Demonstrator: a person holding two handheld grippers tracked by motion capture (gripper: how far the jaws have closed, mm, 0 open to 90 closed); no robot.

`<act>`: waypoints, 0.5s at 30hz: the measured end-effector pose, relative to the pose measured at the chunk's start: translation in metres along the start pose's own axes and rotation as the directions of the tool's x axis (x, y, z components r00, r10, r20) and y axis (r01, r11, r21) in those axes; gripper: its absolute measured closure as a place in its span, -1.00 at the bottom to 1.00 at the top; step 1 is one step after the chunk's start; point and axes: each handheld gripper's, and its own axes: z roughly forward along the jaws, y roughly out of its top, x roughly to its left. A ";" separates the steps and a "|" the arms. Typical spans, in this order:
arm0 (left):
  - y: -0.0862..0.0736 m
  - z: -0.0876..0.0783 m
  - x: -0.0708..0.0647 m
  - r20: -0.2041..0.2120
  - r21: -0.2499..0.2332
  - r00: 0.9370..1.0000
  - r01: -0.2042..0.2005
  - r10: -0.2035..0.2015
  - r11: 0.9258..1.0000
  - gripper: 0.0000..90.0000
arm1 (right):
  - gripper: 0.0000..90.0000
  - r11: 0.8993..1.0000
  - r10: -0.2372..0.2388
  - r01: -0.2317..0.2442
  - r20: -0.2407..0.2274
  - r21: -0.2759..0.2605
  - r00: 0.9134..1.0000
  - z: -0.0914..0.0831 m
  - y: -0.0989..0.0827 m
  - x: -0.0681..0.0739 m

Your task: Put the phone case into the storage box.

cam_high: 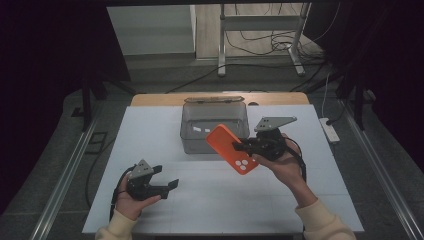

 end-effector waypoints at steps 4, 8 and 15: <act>0.000 0.000 0.000 0.001 -0.001 1.000 0.000 0.000 1.000 -0.66 | 0.78 1.000 0.016 -0.016 0.013 -0.004 1.000 0.000 0.002 -0.002; 0.000 0.001 0.000 0.003 -0.003 1.000 0.003 -0.003 1.000 -0.66 | 0.78 1.000 0.017 -0.017 0.020 -0.012 1.000 -0.001 0.003 -0.003; 0.000 0.001 0.000 0.003 -0.003 1.000 0.002 -0.002 1.000 -0.66 | 0.78 1.000 0.017 -0.017 0.028 -0.010 0.999 -0.001 0.005 -0.003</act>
